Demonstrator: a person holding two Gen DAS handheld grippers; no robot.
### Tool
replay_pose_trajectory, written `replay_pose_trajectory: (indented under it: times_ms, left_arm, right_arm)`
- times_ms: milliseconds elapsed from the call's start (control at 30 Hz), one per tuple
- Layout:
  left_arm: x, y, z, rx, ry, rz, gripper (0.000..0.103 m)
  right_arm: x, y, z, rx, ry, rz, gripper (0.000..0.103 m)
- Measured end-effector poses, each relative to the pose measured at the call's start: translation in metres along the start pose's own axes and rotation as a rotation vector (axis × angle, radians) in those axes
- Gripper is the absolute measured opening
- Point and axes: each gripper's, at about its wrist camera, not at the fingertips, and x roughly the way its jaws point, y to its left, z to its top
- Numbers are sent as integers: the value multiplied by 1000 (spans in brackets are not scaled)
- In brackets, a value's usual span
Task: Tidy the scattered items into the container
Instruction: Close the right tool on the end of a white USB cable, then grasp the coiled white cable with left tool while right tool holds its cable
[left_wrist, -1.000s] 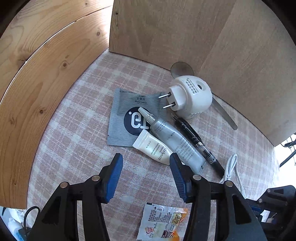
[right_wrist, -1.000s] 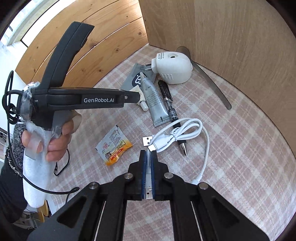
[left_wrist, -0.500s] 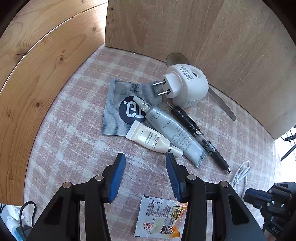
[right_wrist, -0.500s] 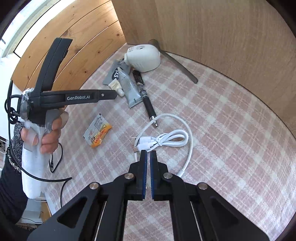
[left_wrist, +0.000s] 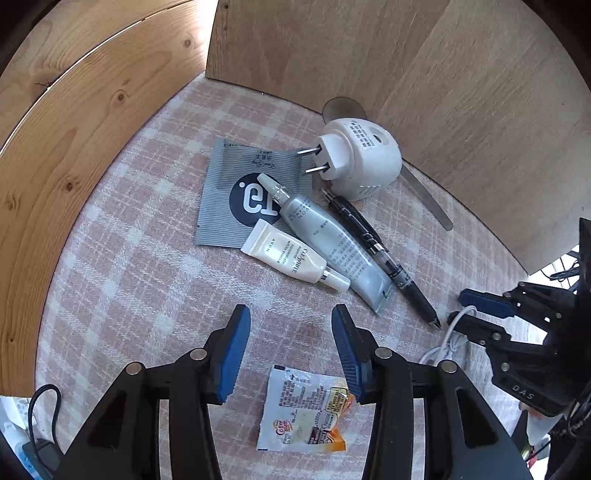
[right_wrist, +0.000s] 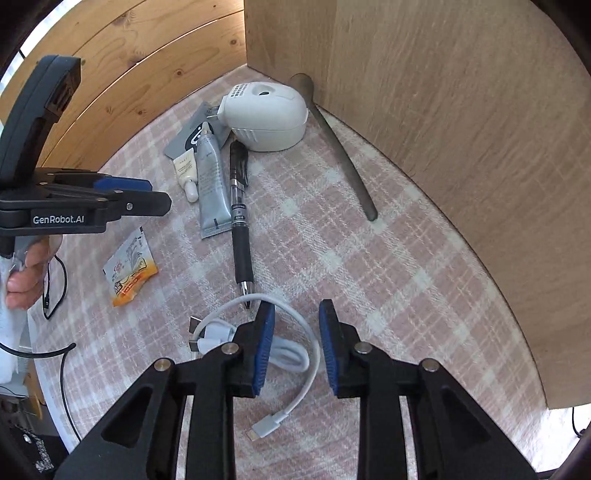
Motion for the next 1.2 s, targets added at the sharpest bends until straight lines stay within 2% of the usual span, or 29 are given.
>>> replay_pose_trajectory:
  times_ms: [167,233,300,333,433,600,700,833,867,967,1100,1200]
  left_arm:
    - [-11,-25,-17,109,-13,-22,44]
    - [-13,-36,-24,150,-17,-21,44]
    - [-15,-45,-30,190,-20,-24,44]
    - [-16,-48,-32,202,-23,-20,44]
    - [-12,-55,-2,213,-30,-46,44]
    - [-26,-82,-18,294,-45,-66,44]
    - [-34,-113,-40,426,-65,-65,44]
    - [-19,-153,-50,535,-37,-67,44]
    - [-2,-158,-38,566,-36,-68,43]
    - [3,-183,-44,704,-37,-45,44]
    - [7,-191,-36,836,18,-23,45]
    - [14,-197,-33,912,61,-35,49]
  right_arm:
    - [-4,-4,-3,15,-7,23,22]
    - [-7,-10,-7,48,-8,34,10]
    - [-14,-15,-13,78,-22,44,5]
    - [-19,-16,-17,92,-33,54,4]
    - [-38,-19,-32,133,-74,80,4]
    - [-56,-18,-55,191,-81,89,4]
    - [-57,-22,-65,235,-71,86,4]
    - [-46,-30,-71,314,-46,78,4]
    - [-45,-33,-74,330,-37,88,4]
    - [-42,-38,-77,350,-20,85,4]
    - [-40,-44,-79,362,-10,91,4]
    - [-36,-49,-78,374,0,91,5]
